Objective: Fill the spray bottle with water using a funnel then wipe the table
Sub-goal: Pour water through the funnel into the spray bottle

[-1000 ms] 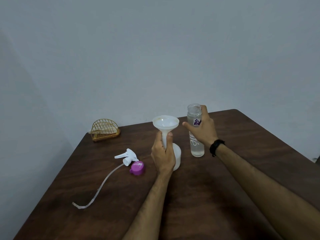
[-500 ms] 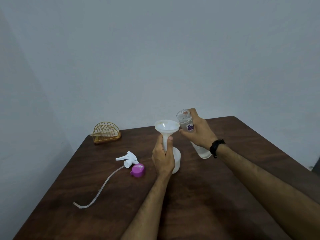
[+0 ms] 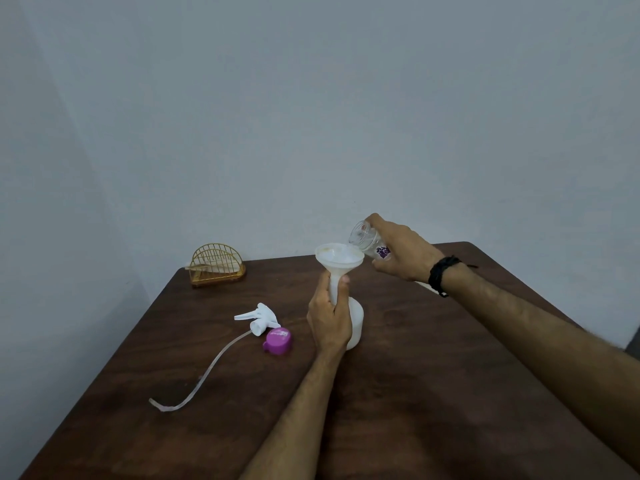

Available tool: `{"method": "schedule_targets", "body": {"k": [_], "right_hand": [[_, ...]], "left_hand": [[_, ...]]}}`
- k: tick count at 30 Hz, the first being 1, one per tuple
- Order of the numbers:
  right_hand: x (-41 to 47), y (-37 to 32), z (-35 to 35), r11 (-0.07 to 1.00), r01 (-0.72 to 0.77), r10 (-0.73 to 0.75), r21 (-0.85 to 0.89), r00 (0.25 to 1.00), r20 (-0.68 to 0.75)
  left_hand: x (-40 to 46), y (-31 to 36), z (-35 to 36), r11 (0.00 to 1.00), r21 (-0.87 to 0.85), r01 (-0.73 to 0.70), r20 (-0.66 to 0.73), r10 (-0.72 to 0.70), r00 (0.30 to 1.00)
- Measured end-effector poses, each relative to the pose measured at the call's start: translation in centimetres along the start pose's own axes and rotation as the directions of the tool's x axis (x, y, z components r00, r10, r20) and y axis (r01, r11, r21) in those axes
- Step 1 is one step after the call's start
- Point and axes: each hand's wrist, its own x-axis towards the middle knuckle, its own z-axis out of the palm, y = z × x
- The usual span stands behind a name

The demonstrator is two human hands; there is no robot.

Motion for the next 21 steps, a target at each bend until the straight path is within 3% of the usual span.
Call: {"method": "schedule_targets", "body": {"k": [8, 21], "right_hand": [[1.0, -0.6, -1.2, 0.981, 0.055, -0.042, -0.185, 0.997, 0.070], [1.5, -0.7, -2.2, 0.961, 0.091, -0.069, -0.261, 0.993, 0.091]], "left_hand": [[0.1, -0.1, 0.0, 1.000, 0.020, 0.001, -0.001, -0.001, 1.000], [0.1, 0.1, -0.2, 0.999, 0.031, 0.004, 0.008, -0.004, 1.000]]}}
